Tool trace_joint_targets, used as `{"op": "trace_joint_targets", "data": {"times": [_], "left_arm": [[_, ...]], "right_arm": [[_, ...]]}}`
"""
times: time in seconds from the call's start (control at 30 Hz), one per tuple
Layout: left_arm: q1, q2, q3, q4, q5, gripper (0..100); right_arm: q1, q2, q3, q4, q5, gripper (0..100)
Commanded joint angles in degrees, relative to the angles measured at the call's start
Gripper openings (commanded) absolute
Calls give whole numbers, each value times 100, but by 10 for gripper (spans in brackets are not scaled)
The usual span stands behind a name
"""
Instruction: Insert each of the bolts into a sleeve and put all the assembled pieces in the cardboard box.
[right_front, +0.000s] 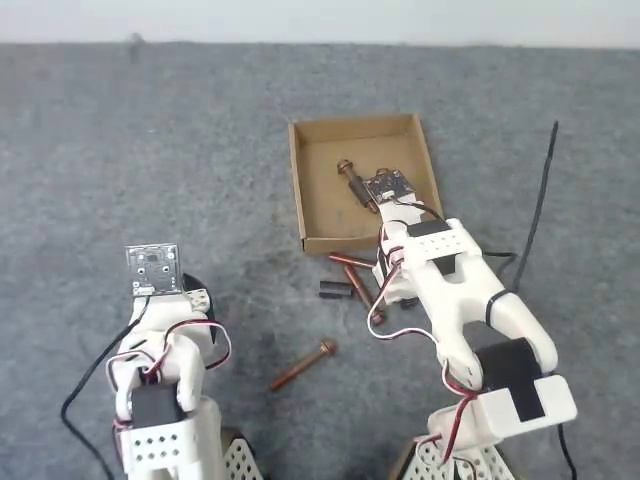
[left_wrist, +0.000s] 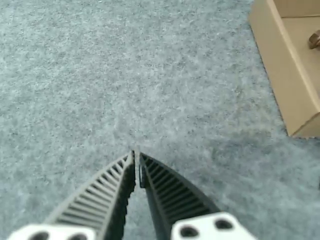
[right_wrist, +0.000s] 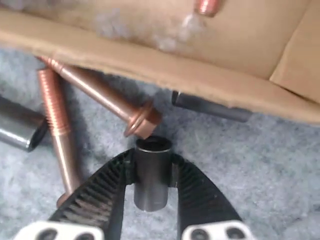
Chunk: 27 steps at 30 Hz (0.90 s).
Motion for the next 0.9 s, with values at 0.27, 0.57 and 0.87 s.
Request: {"op": "trace_joint_targets", "data": {"times": [0.27, 0.57, 0.87], "left_arm": [[-9, -79, -57, 0, -53, 12], [0, -79, -57, 0, -53, 12], [607, -79, -57, 26, -44, 12]], "right_arm": [[101, -1244, -53, 1464, 62, 6], [1446, -2070, 299, 884, -782, 6], [1745, -2730, 1723, -242, -404, 6]]}}
